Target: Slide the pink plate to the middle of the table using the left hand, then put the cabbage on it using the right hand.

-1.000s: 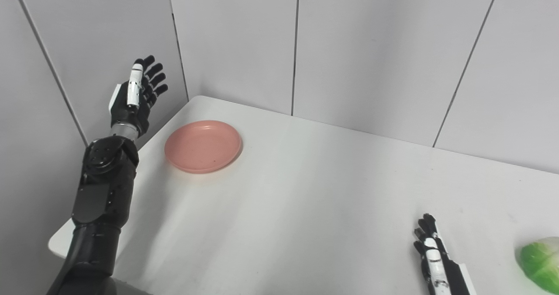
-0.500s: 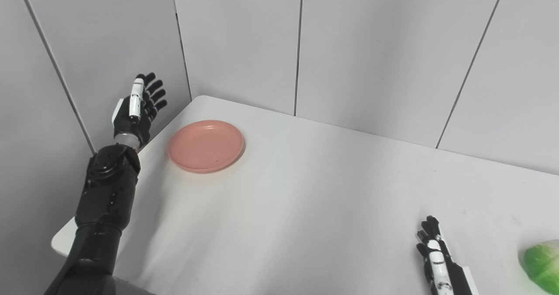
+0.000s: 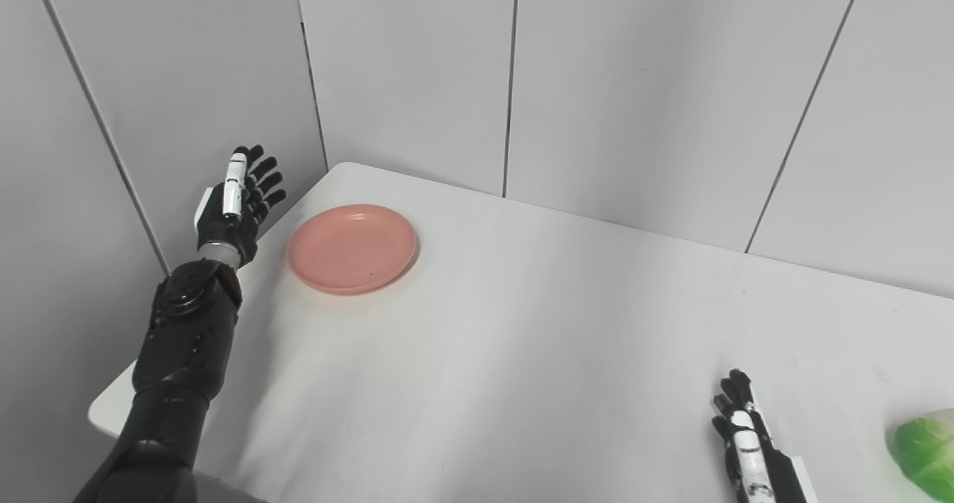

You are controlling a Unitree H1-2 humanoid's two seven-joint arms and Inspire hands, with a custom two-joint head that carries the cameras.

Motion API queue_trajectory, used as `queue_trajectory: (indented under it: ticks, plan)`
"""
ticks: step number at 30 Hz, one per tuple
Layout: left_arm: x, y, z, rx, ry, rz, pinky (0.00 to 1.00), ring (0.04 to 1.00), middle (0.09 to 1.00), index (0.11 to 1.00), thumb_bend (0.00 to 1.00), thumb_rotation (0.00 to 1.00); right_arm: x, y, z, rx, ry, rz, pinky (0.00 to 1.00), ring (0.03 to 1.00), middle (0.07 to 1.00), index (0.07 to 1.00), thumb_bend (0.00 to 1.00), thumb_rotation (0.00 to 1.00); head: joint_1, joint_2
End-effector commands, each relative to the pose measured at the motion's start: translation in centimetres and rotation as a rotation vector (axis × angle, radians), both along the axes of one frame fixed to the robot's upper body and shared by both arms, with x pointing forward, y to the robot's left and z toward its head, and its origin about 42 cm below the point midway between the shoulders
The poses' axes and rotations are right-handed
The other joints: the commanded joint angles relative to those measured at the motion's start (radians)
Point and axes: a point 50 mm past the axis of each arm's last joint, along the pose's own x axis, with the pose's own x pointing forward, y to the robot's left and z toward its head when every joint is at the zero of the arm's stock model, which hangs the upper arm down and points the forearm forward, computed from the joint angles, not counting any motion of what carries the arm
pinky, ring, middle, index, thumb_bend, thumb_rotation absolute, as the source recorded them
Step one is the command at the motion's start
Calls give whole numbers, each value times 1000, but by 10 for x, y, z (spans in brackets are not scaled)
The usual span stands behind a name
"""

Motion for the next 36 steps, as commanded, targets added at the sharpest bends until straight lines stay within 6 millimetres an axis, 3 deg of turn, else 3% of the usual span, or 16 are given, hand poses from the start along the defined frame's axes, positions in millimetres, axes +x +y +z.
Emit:
queue_trajectory:
  ticks: [1,14,22,36]
  plan:
    - [5,12,28,58,-70,27,897,905,905,897,377,1000,-2,-6,-1,-10,25,1,1000,1000,1000,1000,73,1000,0,2]
    - [3,8,-5,23,1,36,939,932,918,906,370,1000,-3,-8,1,-11,21,-1,1000,1000,1000,1000,79,1000,3,14]
    - [4,8,-20,17,36,42,910,923,915,906,364,1000,-2,-9,1,-9,25,0,1000,1000,1000,1000,85,1000,4,16]
    - [14,-19,-58,-17,137,-7,914,915,913,908,349,1000,-3,-9,3,-21,21,-10,1000,1000,1000,1000,77,1000,-8,32]
